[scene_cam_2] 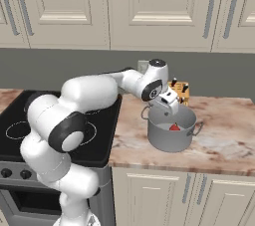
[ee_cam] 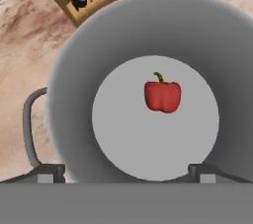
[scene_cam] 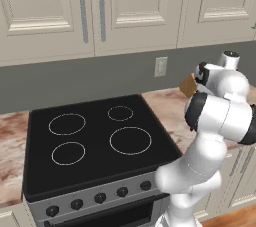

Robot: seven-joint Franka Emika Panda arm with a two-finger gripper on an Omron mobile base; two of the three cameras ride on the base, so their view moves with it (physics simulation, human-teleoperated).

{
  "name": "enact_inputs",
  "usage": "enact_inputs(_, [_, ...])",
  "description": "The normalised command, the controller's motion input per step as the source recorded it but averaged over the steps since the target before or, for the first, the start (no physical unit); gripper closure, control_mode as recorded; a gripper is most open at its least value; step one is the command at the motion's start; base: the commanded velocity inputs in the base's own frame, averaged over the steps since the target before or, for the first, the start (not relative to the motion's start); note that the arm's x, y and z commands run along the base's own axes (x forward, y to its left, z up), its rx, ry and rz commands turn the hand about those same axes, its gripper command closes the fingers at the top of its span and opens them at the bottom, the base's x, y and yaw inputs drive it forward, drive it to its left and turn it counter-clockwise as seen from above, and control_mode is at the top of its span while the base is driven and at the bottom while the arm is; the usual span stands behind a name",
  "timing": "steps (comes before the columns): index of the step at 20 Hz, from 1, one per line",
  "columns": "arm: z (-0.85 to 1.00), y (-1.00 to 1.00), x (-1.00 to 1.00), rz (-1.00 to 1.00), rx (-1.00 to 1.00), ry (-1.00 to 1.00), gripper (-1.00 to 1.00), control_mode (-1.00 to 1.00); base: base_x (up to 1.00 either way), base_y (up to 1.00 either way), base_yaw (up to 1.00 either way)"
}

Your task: Turn on the sink faucet. Then move the bell pepper from the counter to the sink. Turn off the sink. Move the vegetable from the sink to the pot next to the stove. Finally move the pot to the front left burner.

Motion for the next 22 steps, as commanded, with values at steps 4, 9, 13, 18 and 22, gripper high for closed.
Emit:
enact_inputs(4, [0.20, 0.54, -0.20, 0.02, -0.01, 0.00, -1.00, -1.00, 0.00, 0.00, 0.00])
enact_inputs(9, [0.06, 0.43, -0.05, 0.04, -0.01, 0.01, -1.00, -1.00, 0.00, 0.00, 0.00])
enact_inputs(13, [0.01, 0.35, 0.00, 0.07, -0.05, 0.04, -1.00, -1.00, 0.00, 0.00, 0.00])
enact_inputs(18, [0.00, 0.21, 0.00, 0.11, -0.06, 0.03, -1.00, -1.00, 0.00, 0.00, 0.00])
enact_inputs(22, [0.00, 0.00, 0.00, 0.11, -0.08, 0.01, -1.00, -1.00, 0.00, 0.00, 0.00])
